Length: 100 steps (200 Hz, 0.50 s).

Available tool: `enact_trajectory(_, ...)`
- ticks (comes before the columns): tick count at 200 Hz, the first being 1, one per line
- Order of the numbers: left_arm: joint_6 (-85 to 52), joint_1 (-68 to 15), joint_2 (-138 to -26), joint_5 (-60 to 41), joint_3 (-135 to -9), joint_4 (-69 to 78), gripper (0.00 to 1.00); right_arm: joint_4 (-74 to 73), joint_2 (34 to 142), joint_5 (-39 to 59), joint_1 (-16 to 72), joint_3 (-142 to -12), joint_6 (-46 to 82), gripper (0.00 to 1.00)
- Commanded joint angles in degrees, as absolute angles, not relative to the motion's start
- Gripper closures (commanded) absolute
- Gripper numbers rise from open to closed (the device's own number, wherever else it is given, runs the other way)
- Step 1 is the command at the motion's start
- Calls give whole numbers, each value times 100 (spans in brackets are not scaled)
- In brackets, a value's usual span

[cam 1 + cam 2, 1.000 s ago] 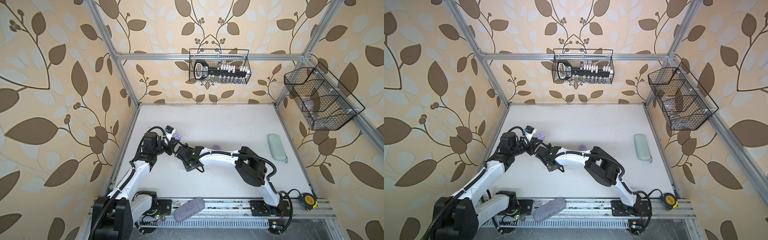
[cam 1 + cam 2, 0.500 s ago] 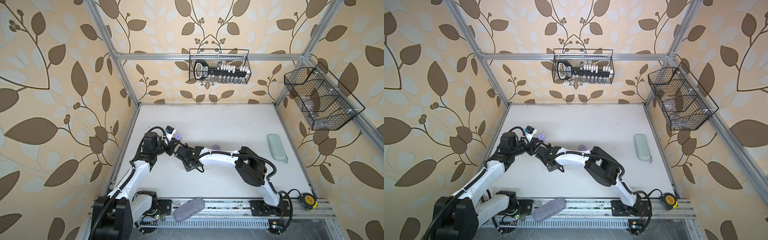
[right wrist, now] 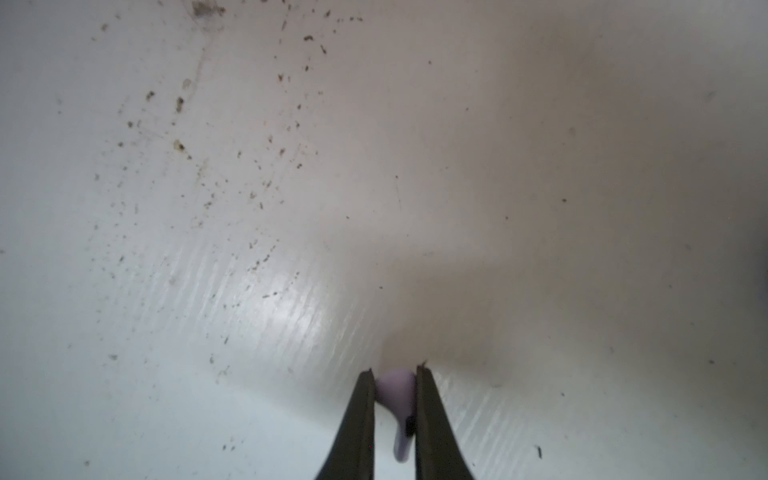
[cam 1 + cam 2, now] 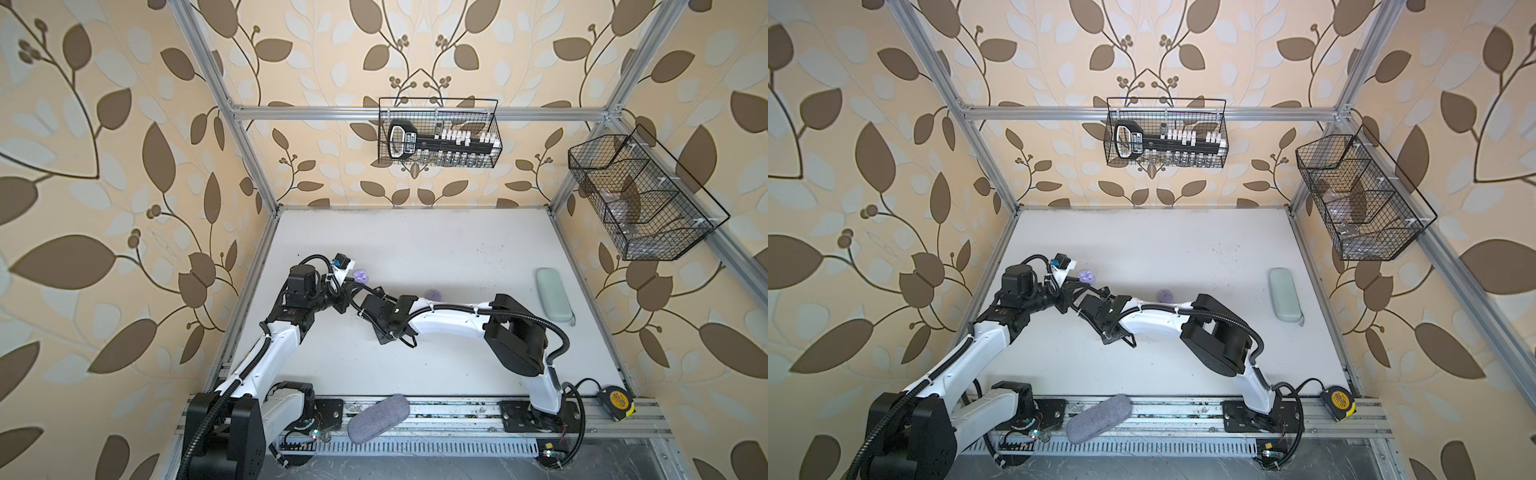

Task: Insert the wireless bluetooth earbuds into the charging case
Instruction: 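Lift the earbud with the right gripper toward the open case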

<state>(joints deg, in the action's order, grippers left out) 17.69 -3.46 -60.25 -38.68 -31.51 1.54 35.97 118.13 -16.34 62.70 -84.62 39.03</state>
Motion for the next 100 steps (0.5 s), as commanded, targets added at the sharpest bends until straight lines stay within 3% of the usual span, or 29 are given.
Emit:
enact_trajectory(1,1863,-433,-6068,-4311,-3129,234,95,3325,11384,-1808,6192,-8131,4126,88)
enact_trajectory(48,1973,-583,-6167,-5050,-3171,51,95,3070,10861,-2091,6028,-7487,4384,89)
enact_trajectory(100,2369,-1063,-6163,-5064,-3085,-152,95,2573,10075,-2483,5978,-6688,4673,89)
